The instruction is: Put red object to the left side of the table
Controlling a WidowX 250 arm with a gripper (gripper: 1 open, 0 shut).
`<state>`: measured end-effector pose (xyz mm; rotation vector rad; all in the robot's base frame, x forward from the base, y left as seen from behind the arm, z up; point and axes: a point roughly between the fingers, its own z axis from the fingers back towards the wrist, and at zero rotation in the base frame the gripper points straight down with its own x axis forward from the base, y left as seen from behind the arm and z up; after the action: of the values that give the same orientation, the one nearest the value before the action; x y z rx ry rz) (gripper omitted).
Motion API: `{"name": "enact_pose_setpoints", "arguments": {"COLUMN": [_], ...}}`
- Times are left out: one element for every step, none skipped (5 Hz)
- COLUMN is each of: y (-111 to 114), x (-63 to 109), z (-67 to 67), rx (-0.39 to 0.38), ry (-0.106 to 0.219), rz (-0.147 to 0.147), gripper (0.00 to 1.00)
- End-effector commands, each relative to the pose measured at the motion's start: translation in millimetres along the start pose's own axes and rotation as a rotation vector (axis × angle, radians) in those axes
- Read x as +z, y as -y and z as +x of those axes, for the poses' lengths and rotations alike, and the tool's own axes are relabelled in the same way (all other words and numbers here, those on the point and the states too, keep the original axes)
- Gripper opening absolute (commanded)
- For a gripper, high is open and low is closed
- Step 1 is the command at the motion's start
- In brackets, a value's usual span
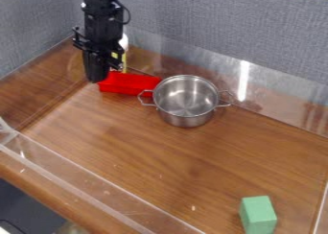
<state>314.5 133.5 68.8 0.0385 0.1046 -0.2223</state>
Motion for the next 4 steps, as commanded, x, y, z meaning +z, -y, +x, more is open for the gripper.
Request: {"name": "enact_pose_setpoints", "arguments": {"y": [-6.2,-6.0,-6.5,-6.7], "x": [12.9,11.7,11.1,11.5], "z": [2.4,4.9,7.7,9.9], "rx": [0.011,0.004,-0.001,-0.006], "ry": [0.037,0.035,0.034,0.035], "rz": [0.032,0.036,0.04,0.044], "gripper": [0.0,0.0,0.0,0.0]}}
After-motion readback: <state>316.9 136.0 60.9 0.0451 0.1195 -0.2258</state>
